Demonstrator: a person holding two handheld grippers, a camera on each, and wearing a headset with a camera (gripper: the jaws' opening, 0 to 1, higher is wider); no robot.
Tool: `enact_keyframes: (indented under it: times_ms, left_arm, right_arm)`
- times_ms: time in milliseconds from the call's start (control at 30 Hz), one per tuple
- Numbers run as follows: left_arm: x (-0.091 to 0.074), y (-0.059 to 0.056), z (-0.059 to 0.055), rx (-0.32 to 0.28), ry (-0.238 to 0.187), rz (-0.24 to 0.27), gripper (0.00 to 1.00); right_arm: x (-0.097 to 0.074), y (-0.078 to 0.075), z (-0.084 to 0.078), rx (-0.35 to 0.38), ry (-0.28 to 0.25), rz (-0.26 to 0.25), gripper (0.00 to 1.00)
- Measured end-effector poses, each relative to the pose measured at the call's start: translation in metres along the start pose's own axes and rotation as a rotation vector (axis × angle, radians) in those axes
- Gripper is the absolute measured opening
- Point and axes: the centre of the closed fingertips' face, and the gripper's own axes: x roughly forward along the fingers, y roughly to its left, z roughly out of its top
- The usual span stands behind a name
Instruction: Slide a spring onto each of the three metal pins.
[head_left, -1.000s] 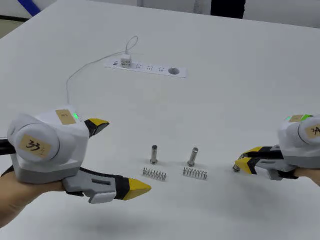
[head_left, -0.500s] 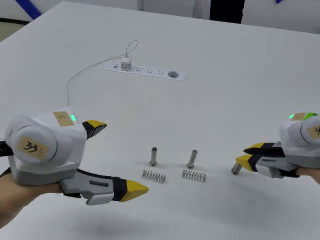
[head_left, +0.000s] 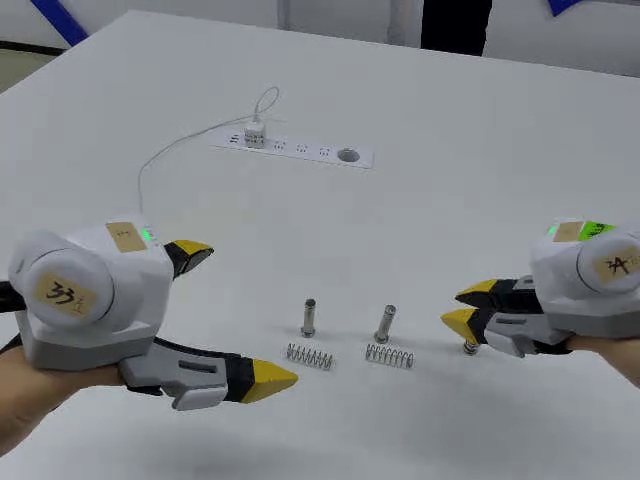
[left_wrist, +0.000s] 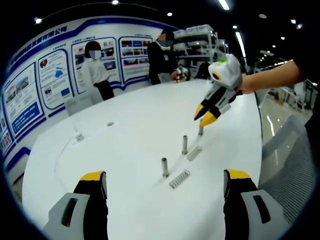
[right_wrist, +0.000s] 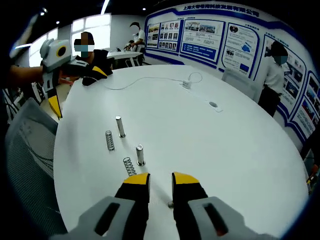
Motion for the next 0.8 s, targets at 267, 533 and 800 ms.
enact_keyframes:
  times_ms: [267, 533, 800]
  left_arm:
    - [-0.002, -0.001, -0.006, -0.026, 0.004, 0.001, 0.99]
    - [-0.003, 0.004, -0.008, -0.024, 0.007, 0.014, 0.99]
    - [-0.007, 0.008, -0.013, -0.038, 0.015, 0.025, 0.98]
  right_arm:
    - [0.012, 0.02, -0.01, -0.016, 0.03, 0.057, 0.18]
    - [0.03, 0.04, -0.018, -0.045, 0.068, 0.121, 0.18]
    - [0.044, 0.046, -0.023, -0.036, 0.096, 0.157, 0.18]
